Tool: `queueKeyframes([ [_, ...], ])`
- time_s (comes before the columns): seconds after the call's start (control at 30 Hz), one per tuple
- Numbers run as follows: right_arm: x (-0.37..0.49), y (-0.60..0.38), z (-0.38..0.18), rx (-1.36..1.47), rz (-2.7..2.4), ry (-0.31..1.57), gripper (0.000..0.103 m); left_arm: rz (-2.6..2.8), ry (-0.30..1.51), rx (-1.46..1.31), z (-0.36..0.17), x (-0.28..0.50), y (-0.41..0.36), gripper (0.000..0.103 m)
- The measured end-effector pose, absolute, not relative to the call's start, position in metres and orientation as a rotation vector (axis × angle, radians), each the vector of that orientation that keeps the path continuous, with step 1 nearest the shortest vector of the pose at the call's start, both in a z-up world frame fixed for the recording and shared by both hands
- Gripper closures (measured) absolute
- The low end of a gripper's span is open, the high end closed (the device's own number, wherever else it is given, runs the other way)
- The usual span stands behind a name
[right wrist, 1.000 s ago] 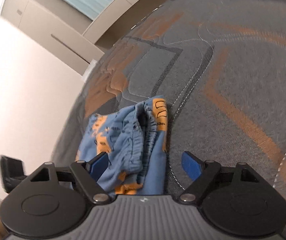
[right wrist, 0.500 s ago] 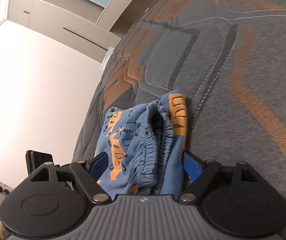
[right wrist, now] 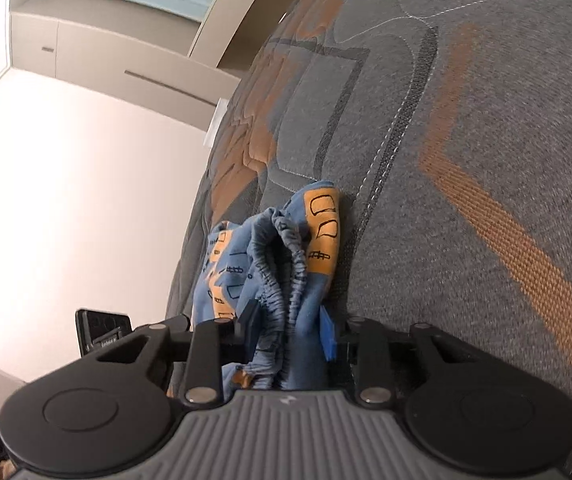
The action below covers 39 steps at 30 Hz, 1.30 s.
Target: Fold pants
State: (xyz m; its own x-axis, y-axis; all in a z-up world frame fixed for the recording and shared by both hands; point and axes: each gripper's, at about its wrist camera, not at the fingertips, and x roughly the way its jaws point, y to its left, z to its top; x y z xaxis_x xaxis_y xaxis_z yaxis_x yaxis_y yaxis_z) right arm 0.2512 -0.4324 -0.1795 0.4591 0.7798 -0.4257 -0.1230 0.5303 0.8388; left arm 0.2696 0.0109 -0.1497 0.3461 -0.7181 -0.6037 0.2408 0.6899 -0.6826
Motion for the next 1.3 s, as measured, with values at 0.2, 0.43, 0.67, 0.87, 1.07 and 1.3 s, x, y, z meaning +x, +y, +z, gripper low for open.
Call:
queueKeyframes([
  [0.2,0.242,-0.422,-0.174,0.776,0.626,0.872,0.078,-0.635,1.006,-0.445,-0.147,0.262,0.004,0.075],
  [0.43,0.235,-0.421,-0.161,0.775,0.606,0.838,0.083,-0.641,0.957,-0.428,-0.135,0.255,0.004,0.093],
  [0.67,0.235,-0.414,-0.132,0.775,0.640,0.782,0.084,-0.650,0.884,-0.425,-0.103,0.250,0.010,0.093],
  [0.87,0.281,-0.395,-0.090,0.737,0.683,0.713,0.084,-0.623,0.805,-0.414,-0.067,0.279,0.022,0.093],
  [1.07,0.374,-0.374,-0.069,0.691,0.683,0.696,0.084,-0.577,0.766,-0.384,-0.046,0.365,0.027,0.093],
  [1.3,0.464,-0.356,-0.109,0.630,0.612,0.787,0.084,-0.485,0.844,-0.287,-0.080,0.443,0.018,0.093],
])
